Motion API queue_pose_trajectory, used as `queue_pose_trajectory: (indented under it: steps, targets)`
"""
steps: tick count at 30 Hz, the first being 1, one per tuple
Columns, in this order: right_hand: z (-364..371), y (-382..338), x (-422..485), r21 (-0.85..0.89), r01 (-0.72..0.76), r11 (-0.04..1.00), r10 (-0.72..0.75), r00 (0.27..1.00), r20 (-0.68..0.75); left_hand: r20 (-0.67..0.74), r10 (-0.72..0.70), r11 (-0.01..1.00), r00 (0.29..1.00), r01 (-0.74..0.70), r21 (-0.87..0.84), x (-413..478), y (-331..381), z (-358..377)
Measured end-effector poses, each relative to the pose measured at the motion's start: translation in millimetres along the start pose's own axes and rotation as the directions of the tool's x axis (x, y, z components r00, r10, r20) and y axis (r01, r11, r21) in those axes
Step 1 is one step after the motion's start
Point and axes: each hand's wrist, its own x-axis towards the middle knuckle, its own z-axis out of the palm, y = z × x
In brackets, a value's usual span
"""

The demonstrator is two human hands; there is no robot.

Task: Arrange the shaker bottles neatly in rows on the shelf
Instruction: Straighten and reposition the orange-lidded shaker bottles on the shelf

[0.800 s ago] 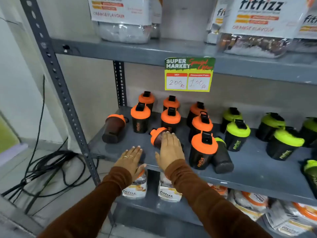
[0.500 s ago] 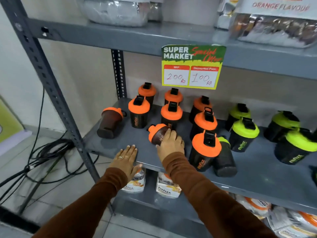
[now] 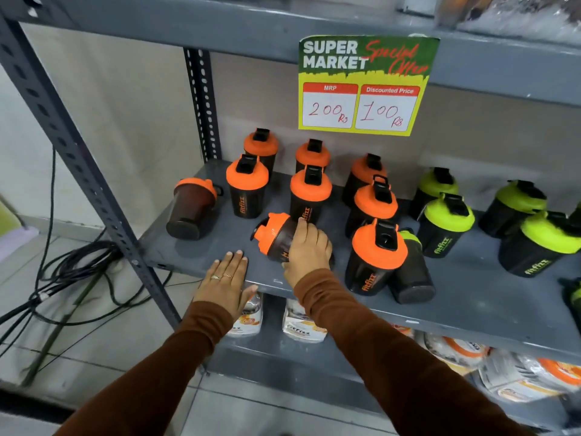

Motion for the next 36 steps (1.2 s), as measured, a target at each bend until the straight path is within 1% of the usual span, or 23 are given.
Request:
queue_pose_trajectory:
  steps: [2, 4, 7, 9, 11, 13, 17, 20, 22, 25, 31, 32, 33, 34, 35, 36]
  targets:
    - [4, -2, -6, 0.064, 0.007, 0.998, -0.005, 1.0, -0.031, 0.005, 0.005, 1.0, 1.0, -0.005, -0.007, -2, -1, -1]
    - [8, -4, -10, 0.198, 0.0, 0.98, 0.018, 0.996, -0.089, 0.048, 0.003, 1.0, 0.999, -0.004, 0.021, -1, -2, -3]
    - [15, -4, -12, 0.473, -0.042, 0.88, 0.122, 0.983, -0.14, 0.041, 0.042, 0.999, 0.998, -0.043, 0.013, -2, -6, -6]
    - [19, -3, -12, 0.604, -0.057, 0.795, 0.183, 0.972, -0.15, 0.029, 0.045, 0.999, 0.999, -0.045, -0.008, -3, -7, -9]
    - [20, -3, -13, 0.675, -0.075, 0.734, 0.234, 0.961, -0.148, 0.007, 0.058, 0.998, 0.998, -0.058, -0.038, -3, -6, -9]
    - [23, -1, -14, 0.712, -0.082, 0.697, 0.275, 0.948, -0.161, 0.003, 0.082, 0.996, 0.997, -0.082, -0.028, -4, -6, -7]
    - [29, 0, -17, 0.734, -0.103, 0.671, 0.336, 0.925, -0.177, -0.04, 0.084, 0.996, 0.996, -0.084, 0.01, -4, -6, -6]
    - [31, 3, -18, 0.738, -0.127, 0.663, 0.369, 0.913, -0.175, -0.025, 0.086, 0.996, 0.996, -0.086, 0.011, -4, -6, -7]
    - [32, 4, -19, 0.74, -0.131, 0.659, 0.38, 0.908, -0.178, -0.017, 0.09, 0.996, 0.996, -0.09, 0.005, -4, -6, -7]
    - [32, 4, -21, 0.747, -0.135, 0.651, 0.4, 0.898, -0.186, -0.04, 0.089, 0.996, 0.995, -0.089, -0.02, -4, -6, -4]
    - [35, 6, -28, 0.751, -0.107, 0.652, 0.396, 0.892, -0.216, -0.068, 0.09, 0.996, 0.994, -0.09, 0.008, -3, -6, 0]
    - [36, 3, -31, 0.749, -0.095, 0.656, 0.406, 0.881, -0.244, -0.075, 0.092, 0.996, 0.993, -0.092, 0.009, -3, -7, 0]
    - [37, -2, -34, 0.727, -0.085, 0.681, 0.42, 0.859, -0.293, -0.085, 0.099, 0.995, 0.991, -0.099, 0.007, -4, -9, -1]
    - [38, -9, -37, 0.681, -0.07, 0.729, 0.422, 0.829, -0.366, -0.079, 0.109, 0.994, 0.991, -0.108, 0.01, -6, -12, -2]
    - [39, -16, -39, 0.606, -0.036, 0.795, 0.389, 0.796, -0.463, -0.063, 0.115, 0.993, 0.991, -0.114, 0.022, -9, -16, -1]
    - [40, -24, -40, 0.504, 0.017, 0.864, 0.317, 0.759, -0.568, -0.056, 0.135, 0.991, 0.989, -0.134, 0.021, -10, -23, 2]
